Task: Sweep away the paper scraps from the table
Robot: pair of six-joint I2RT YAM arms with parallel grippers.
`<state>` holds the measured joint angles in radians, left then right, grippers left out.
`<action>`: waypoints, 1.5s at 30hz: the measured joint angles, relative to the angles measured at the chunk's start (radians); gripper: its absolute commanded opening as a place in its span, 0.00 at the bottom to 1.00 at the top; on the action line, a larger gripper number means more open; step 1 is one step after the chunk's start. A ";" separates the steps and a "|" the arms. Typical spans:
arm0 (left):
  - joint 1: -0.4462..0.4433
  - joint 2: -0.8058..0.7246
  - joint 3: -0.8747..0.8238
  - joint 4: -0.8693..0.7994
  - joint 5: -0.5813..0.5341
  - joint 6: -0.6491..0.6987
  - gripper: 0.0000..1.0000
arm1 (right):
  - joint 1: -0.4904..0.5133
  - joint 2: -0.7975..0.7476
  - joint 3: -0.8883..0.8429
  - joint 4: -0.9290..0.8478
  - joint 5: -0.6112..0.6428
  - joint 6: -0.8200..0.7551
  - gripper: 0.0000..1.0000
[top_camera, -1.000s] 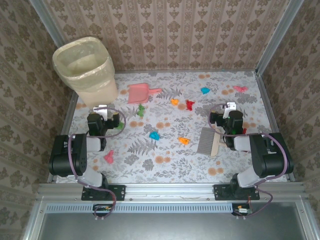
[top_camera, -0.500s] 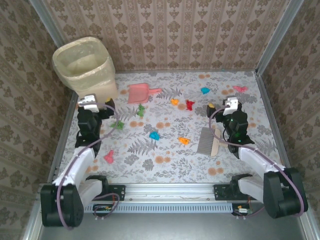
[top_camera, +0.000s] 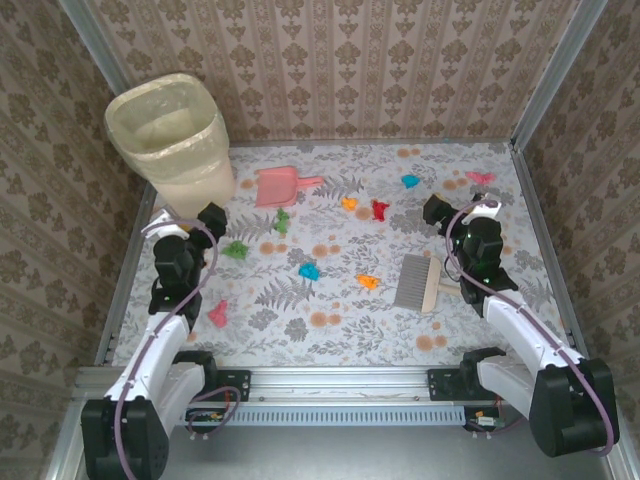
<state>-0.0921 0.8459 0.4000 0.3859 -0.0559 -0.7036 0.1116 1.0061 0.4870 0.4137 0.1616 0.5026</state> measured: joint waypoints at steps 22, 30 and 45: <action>-0.584 0.162 0.255 -0.579 -0.209 -0.050 1.00 | 0.107 0.446 0.614 -0.757 -0.127 -0.061 0.89; -0.602 0.163 0.196 -0.573 -0.237 -0.048 1.00 | 0.102 0.305 0.496 -1.043 -0.031 -0.018 0.80; -0.602 0.208 0.183 -0.571 -0.180 -0.079 1.00 | -0.058 0.085 0.276 -1.199 -0.034 0.097 0.57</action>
<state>-0.6945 1.0538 0.5827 -0.1848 -0.2356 -0.7830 0.0540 1.0912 0.7631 -0.7856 0.1280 0.5995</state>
